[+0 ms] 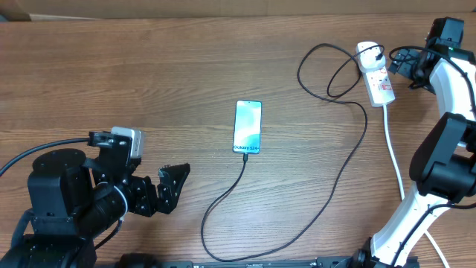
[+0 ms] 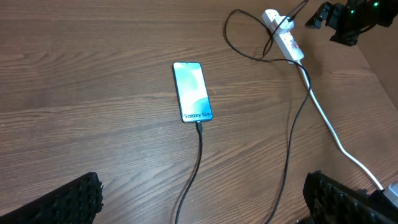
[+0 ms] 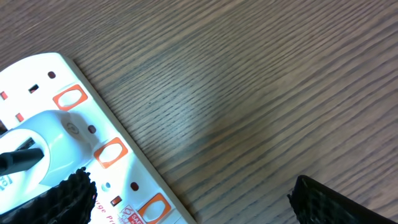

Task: Plug charger to phone and switch on socket

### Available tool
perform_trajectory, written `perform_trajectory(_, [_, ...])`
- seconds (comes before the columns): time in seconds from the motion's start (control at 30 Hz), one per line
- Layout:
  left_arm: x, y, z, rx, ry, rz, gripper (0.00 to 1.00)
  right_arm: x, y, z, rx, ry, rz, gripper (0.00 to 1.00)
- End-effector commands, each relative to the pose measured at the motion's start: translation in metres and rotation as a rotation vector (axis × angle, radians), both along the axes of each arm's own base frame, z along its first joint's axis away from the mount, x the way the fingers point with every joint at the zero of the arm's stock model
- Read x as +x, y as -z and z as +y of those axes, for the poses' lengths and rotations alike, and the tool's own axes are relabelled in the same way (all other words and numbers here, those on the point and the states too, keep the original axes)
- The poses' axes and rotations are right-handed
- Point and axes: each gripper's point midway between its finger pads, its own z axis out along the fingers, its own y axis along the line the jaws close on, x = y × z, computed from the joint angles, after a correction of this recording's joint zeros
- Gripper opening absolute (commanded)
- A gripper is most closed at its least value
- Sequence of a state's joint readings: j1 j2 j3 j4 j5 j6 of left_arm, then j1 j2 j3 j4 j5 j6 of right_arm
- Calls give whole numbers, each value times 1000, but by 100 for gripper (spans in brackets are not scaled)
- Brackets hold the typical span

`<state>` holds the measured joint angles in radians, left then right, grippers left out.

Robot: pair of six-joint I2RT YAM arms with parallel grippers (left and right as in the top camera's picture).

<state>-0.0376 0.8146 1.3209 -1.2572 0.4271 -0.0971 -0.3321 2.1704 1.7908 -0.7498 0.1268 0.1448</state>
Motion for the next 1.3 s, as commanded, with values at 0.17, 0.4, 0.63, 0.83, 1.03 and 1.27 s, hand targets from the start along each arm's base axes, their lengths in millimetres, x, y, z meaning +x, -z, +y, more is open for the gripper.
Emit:
perform_trajectory(0.17, [-1, -4, -2, 2, 19, -18, 100, 2, 4, 11, 70, 7, -17, 100])
perform_trajectory(0.4, [-1, -4, -2, 2, 19, -18, 99, 6, 2, 8, 63, 8, -34, 100])
perform_trajectory(0.63, [-1, -4, -2, 2, 19, -18, 100, 11, -1, 7, 55, 7, -58, 100])
perform_trajectory(0.83, [-1, -4, -2, 2, 19, -19, 100, 17, -5, 4, 42, 3, -87, 100])
perform_trajectory(1.03, [-1, -4, -2, 2, 19, -18, 100, 22, -1, 1, 12, -31, -87, 100])
perform_trajectory(1.27, [-1, -4, -2, 2, 19, -19, 99, 22, 30, -1, -9, -78, -28, 100])
